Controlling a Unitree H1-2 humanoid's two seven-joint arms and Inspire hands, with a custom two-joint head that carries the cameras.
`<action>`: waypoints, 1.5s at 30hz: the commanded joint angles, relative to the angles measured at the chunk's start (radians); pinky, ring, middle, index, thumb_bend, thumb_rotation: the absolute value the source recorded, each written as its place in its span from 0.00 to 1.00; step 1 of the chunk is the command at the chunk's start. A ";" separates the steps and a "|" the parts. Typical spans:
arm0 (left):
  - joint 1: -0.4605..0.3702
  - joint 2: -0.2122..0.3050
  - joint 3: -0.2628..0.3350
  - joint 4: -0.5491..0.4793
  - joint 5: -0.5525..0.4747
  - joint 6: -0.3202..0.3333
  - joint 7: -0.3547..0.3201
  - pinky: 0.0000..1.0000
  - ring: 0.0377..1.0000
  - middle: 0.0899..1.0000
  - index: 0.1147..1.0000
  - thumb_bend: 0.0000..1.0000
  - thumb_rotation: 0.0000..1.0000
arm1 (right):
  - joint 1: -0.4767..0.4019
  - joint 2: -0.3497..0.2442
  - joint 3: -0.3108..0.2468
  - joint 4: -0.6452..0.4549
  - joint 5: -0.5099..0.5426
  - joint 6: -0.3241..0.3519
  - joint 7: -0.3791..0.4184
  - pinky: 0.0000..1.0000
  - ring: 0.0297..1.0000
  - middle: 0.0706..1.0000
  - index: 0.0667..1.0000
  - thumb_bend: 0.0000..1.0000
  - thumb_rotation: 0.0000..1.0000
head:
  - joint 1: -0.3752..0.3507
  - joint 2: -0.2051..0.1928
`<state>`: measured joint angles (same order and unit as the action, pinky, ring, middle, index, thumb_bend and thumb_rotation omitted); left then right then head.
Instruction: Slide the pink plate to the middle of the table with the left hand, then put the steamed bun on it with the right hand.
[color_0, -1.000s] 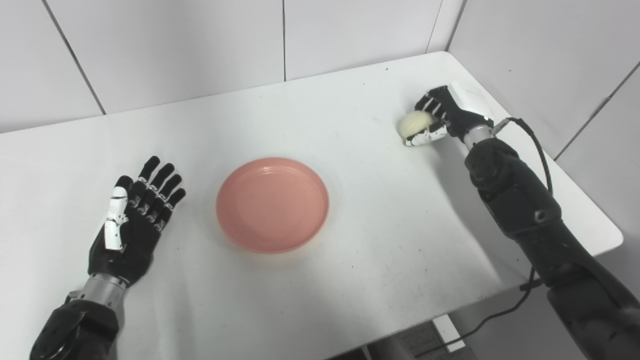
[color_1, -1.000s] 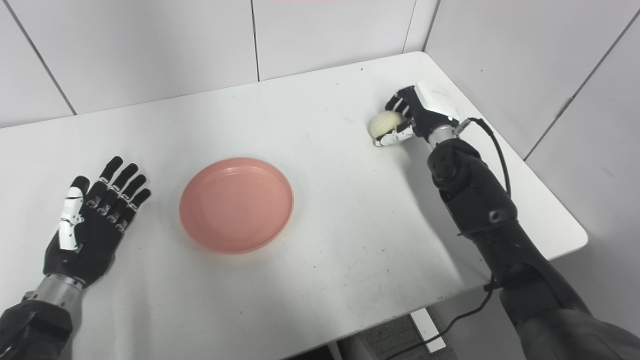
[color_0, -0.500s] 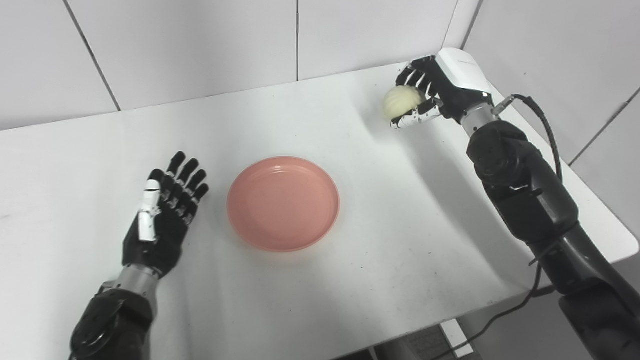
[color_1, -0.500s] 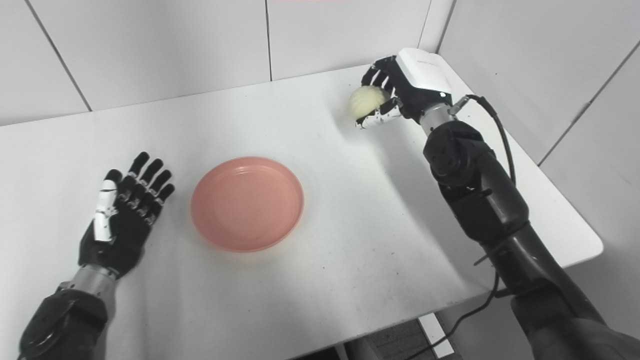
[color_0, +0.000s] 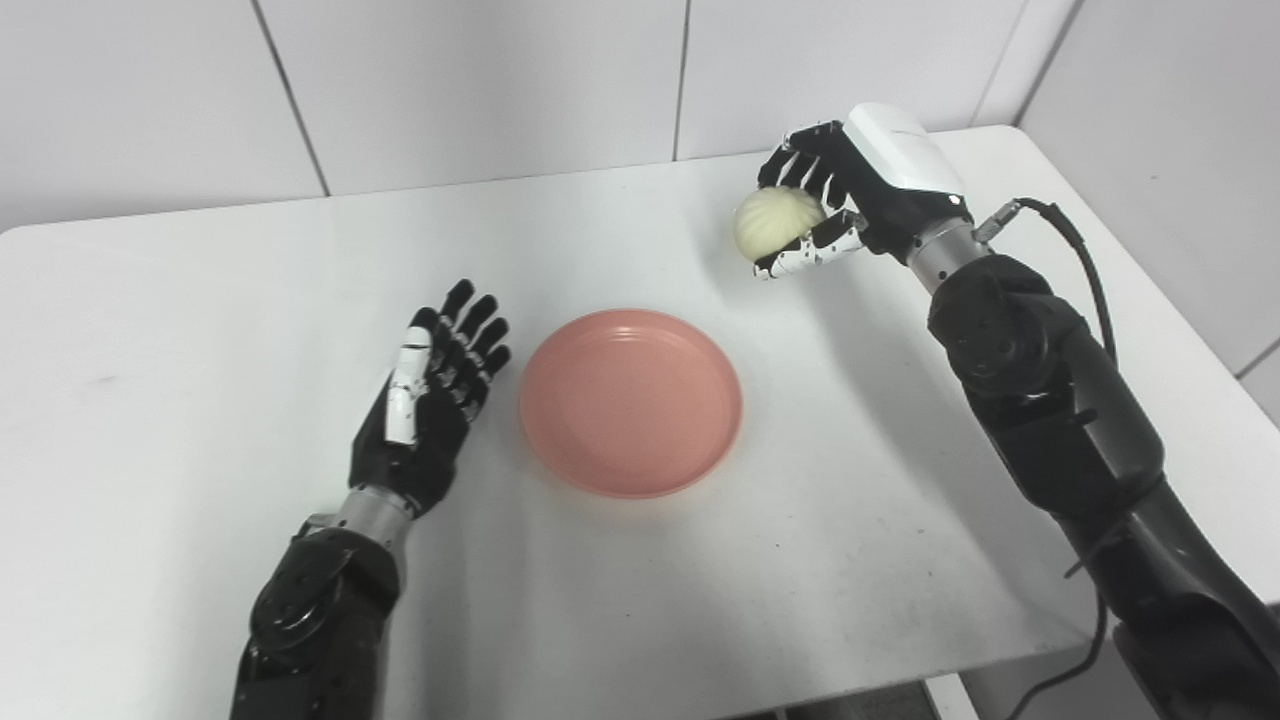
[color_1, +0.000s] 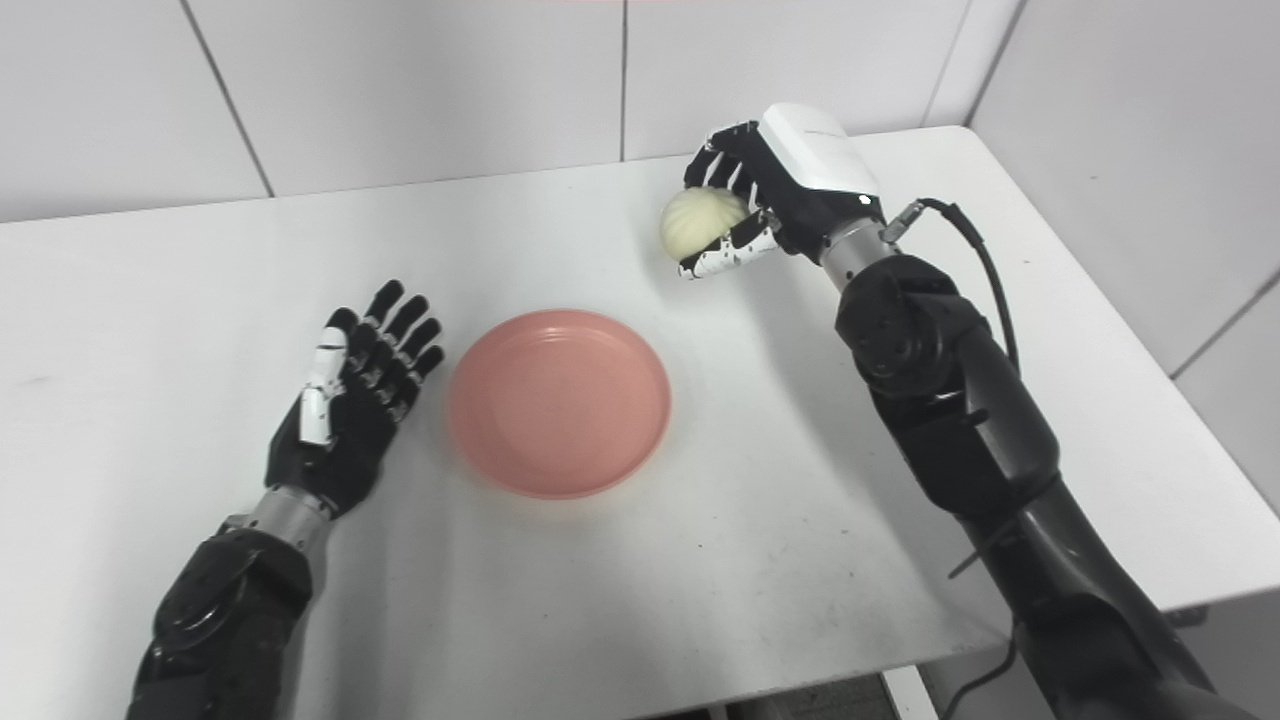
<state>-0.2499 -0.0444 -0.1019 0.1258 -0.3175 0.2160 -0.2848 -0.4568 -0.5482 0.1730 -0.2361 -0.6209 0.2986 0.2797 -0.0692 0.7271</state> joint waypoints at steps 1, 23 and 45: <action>0.020 -0.004 -0.013 0.040 0.035 0.057 0.028 1.00 0.98 0.98 1.00 0.50 1.00 | -0.059 0.013 0.009 -0.054 -0.019 -0.010 0.015 0.36 0.40 0.42 0.45 0.51 0.12 | 0.001 0.001; 0.014 -0.033 -0.018 0.020 0.068 0.078 0.054 1.00 0.97 0.97 0.99 0.49 1.00 | -0.042 0.159 0.137 -0.093 -0.035 -0.035 0.144 0.32 0.38 0.43 0.45 0.51 0.12 | 0.052 0.030; 0.011 -0.038 -0.012 0.019 0.055 0.085 0.052 1.00 0.98 0.98 0.99 0.48 1.00 | -0.002 0.151 0.215 -0.001 -0.149 -0.035 0.203 0.30 0.38 0.45 0.45 0.51 0.12 | 0.053 0.037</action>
<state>-0.2588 -0.0820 -0.1090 0.1196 -0.2760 0.2384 -0.2472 -0.4322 -0.3897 0.3924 -0.2222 -0.7566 0.2745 0.4858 -0.0169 0.7624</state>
